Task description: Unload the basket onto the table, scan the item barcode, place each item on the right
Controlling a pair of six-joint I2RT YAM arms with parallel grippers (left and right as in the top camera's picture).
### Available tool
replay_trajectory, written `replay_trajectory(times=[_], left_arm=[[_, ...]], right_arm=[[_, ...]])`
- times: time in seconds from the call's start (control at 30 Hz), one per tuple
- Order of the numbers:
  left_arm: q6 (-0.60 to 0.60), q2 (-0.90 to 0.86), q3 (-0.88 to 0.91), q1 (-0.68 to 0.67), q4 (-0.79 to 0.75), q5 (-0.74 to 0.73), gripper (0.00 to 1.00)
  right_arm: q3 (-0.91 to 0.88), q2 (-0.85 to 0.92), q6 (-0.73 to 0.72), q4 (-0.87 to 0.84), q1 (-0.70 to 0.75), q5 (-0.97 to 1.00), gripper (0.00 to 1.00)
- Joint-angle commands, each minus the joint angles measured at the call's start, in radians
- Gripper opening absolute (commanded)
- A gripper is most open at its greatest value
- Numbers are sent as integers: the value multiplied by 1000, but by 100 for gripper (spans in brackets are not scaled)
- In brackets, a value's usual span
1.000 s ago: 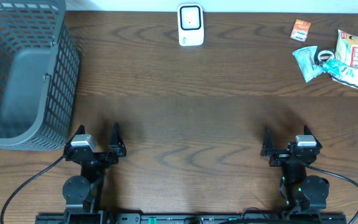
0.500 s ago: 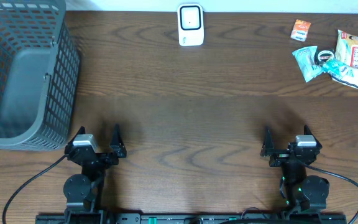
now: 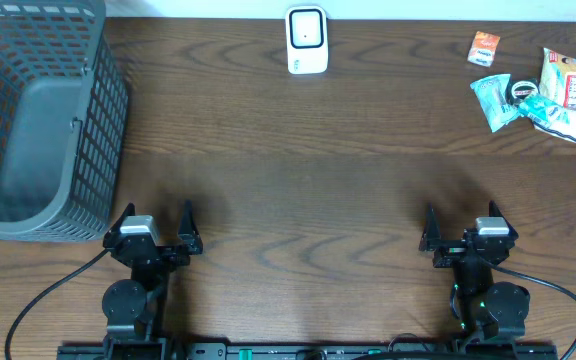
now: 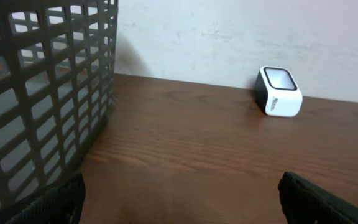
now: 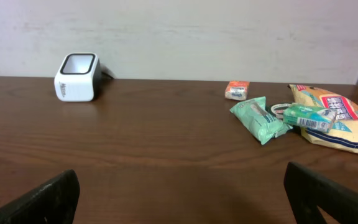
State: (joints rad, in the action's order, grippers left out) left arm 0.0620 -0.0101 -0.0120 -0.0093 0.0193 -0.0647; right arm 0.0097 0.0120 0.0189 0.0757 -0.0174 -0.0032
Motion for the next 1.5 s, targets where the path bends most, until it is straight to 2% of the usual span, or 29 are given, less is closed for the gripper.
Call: replay_trajectory(times=[0.0, 1.47], left_arm=[[-43, 9, 8, 5, 48, -13, 98], [-96, 9, 8, 5, 57, 32, 98]], right_arm=[[-3, -6, 12, 2, -3, 0, 99], [-3, -6, 12, 2, -3, 0, 99]])
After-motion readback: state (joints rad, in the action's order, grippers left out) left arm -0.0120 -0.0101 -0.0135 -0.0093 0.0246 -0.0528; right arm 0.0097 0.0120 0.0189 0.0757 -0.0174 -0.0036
